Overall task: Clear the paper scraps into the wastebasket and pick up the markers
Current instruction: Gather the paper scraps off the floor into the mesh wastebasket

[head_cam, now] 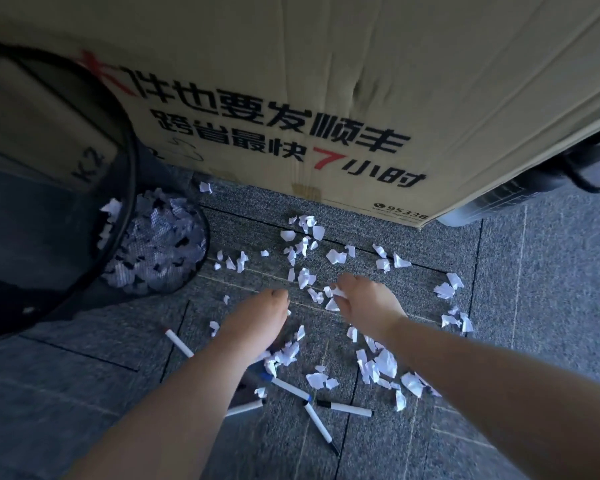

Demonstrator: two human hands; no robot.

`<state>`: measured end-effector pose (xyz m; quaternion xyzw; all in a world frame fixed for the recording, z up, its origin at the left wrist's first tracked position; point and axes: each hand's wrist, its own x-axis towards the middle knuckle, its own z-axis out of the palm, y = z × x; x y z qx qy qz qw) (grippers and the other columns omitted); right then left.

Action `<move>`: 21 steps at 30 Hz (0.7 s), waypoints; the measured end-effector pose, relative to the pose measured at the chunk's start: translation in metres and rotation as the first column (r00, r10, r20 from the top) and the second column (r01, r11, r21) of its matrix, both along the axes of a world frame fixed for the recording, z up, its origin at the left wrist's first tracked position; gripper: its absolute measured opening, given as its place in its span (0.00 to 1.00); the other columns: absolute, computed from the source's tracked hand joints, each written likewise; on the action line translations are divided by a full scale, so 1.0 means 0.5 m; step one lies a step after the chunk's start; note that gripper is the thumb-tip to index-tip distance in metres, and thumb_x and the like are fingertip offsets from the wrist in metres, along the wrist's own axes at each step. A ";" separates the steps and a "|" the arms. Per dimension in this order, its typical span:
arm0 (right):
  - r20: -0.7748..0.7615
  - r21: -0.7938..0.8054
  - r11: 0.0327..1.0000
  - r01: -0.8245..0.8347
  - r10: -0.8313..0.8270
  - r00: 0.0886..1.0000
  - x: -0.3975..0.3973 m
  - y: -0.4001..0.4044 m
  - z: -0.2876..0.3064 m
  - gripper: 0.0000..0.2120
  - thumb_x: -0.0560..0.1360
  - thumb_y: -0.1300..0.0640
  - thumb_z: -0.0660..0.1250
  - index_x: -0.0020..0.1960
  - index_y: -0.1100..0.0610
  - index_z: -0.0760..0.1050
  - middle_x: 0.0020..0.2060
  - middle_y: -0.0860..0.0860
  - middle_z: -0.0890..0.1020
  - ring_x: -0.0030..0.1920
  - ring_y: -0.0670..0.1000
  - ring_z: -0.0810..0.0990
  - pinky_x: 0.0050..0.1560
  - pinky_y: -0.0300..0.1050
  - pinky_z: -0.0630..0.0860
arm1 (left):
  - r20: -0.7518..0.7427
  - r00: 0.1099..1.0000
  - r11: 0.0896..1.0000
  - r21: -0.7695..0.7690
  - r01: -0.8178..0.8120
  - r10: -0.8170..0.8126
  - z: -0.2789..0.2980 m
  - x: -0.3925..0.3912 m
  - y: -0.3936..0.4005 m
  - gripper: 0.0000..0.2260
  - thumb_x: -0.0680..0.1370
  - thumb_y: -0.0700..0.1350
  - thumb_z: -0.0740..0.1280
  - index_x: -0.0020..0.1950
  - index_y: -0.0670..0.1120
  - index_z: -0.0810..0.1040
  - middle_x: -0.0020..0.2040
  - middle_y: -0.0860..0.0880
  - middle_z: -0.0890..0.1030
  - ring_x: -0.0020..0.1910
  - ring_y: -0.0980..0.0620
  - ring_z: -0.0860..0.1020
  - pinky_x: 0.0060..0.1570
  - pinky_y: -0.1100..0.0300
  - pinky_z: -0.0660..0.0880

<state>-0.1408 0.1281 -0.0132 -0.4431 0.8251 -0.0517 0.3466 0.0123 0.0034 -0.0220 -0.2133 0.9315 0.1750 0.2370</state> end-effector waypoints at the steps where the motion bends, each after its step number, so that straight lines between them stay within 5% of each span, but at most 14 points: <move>1: 0.003 -0.017 1.000 0.022 -0.022 1.000 -0.007 -0.012 0.019 0.09 0.80 0.56 0.57 0.56 0.59 0.70 0.39 0.52 0.76 0.36 0.54 0.77 0.35 0.45 0.76 | -0.016 1.000 1.000 0.000 -0.015 0.015 0.024 -0.008 -0.012 0.09 0.82 0.42 0.52 0.51 0.42 0.71 0.31 0.53 0.66 0.27 0.56 0.67 0.25 0.62 0.62; 9: -0.047 -0.198 0.978 0.065 -0.076 0.996 -0.052 -0.144 0.238 0.08 0.80 0.56 0.57 0.54 0.61 0.69 0.42 0.59 0.78 0.39 0.59 0.77 0.35 0.45 0.70 | -0.132 0.990 0.997 -0.062 -0.048 0.039 0.291 -0.088 -0.101 0.09 0.83 0.45 0.51 0.49 0.43 0.68 0.40 0.48 0.70 0.35 0.49 0.72 0.34 0.57 0.66; 13: -0.100 -0.288 0.957 0.019 -0.049 0.994 -0.040 -0.213 0.355 0.09 0.80 0.55 0.57 0.44 0.58 0.61 0.32 0.53 0.70 0.34 0.56 0.70 0.32 0.44 0.61 | -0.191 0.980 0.989 -0.123 -0.081 0.056 0.414 -0.097 -0.154 0.10 0.82 0.45 0.52 0.46 0.41 0.67 0.41 0.43 0.73 0.42 0.42 0.76 0.41 0.50 0.70; 21: -0.068 -0.503 0.864 0.008 -0.049 0.996 0.053 -0.377 0.529 0.21 0.80 0.55 0.57 0.32 0.52 0.50 0.27 0.50 0.63 0.32 0.56 0.66 0.26 0.46 0.56 | -0.323 0.937 0.939 -0.259 -0.225 0.135 0.552 0.032 -0.282 0.11 0.82 0.46 0.53 0.41 0.43 0.62 0.34 0.49 0.64 0.38 0.43 0.74 0.36 0.53 0.67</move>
